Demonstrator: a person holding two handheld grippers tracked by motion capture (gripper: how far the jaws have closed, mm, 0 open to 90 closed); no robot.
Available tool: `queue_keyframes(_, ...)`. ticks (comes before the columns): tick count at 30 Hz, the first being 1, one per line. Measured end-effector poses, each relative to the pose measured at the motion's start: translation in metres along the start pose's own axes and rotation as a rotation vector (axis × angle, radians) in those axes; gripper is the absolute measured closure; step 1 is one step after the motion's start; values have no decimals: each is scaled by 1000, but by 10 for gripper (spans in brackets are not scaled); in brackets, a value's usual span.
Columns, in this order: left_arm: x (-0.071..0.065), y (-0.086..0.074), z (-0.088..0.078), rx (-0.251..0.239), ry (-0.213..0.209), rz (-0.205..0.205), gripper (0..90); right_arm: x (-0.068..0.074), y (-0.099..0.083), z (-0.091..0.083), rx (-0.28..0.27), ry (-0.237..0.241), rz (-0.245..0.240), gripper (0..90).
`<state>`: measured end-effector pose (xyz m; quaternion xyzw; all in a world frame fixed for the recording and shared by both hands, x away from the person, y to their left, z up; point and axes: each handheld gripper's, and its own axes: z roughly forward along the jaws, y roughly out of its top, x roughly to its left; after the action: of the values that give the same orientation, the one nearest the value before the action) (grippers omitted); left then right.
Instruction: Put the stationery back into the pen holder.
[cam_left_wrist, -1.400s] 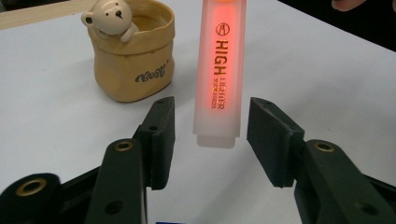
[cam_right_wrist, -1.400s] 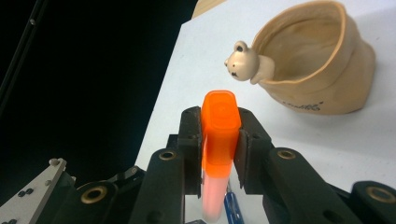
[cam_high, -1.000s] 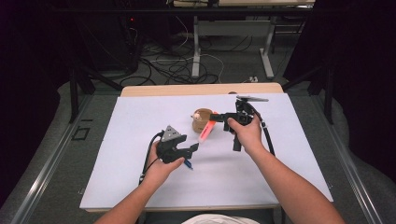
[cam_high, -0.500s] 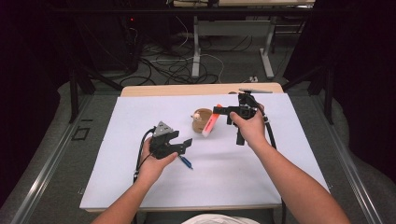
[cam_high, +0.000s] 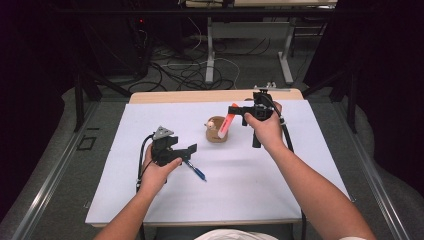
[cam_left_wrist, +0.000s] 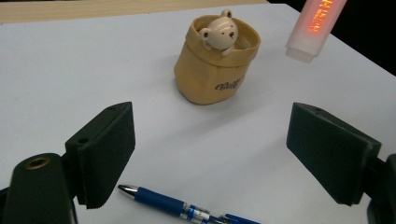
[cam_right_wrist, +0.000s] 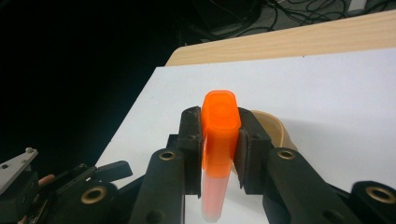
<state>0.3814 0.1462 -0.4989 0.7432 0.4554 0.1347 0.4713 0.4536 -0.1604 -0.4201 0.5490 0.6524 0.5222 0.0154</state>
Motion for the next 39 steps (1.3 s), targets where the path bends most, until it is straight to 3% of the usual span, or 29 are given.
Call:
queue_keyframes(13, 19, 0, -4, 14, 35, -82, 10, 7, 13, 5, -41, -40, -67, 748)
queue_keyframes(19, 23, -1, -4, 22, 55, -74, 3, 8, 19, 10, -75, -86, -109, 748)
queue_keyframes(25, 28, -1, -5, -8, 92, -104, 3, 3, 18, 23, -90, -140, -168, 748)
queue_keyframes(31, 30, -2, -5, -1, 105, -118, 4, -1, 15, 40, -89, -180, -212, 748)
queue_keyframes(39, 29, -3, -3, 12, 101, -106, 7, 0, 8, 57, -61, -222, -289, 748)
